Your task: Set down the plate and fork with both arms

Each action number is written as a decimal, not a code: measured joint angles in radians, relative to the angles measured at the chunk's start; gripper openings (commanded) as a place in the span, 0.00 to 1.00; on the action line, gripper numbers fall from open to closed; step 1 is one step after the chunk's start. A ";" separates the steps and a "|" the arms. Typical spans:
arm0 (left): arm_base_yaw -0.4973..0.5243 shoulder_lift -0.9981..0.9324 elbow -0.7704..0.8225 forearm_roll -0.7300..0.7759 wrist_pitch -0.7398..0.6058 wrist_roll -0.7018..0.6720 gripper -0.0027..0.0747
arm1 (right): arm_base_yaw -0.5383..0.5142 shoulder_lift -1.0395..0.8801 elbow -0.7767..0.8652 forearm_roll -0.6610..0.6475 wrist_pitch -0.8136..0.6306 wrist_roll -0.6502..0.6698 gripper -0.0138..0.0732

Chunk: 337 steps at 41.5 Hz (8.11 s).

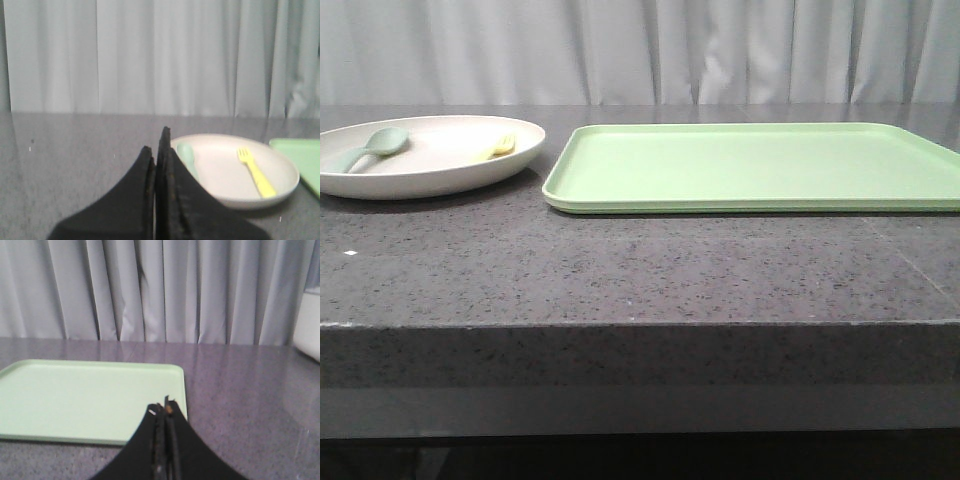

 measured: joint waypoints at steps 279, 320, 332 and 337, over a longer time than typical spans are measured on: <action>-0.385 2.160 -1.797 -0.511 0.882 -0.220 0.01 | 0.000 0.476 -0.468 -0.002 0.391 0.000 0.79; -0.422 2.126 -1.801 -0.421 0.848 -0.150 0.54 | 0.000 0.476 -0.468 -0.002 0.391 0.000 0.79; -0.487 1.830 -1.657 -0.183 0.846 -0.086 0.54 | 0.000 0.476 -0.468 -0.002 0.391 0.000 0.79; -0.505 1.672 -1.452 -0.134 0.771 -0.080 0.54 | 0.000 0.476 -0.468 -0.002 0.393 0.000 0.79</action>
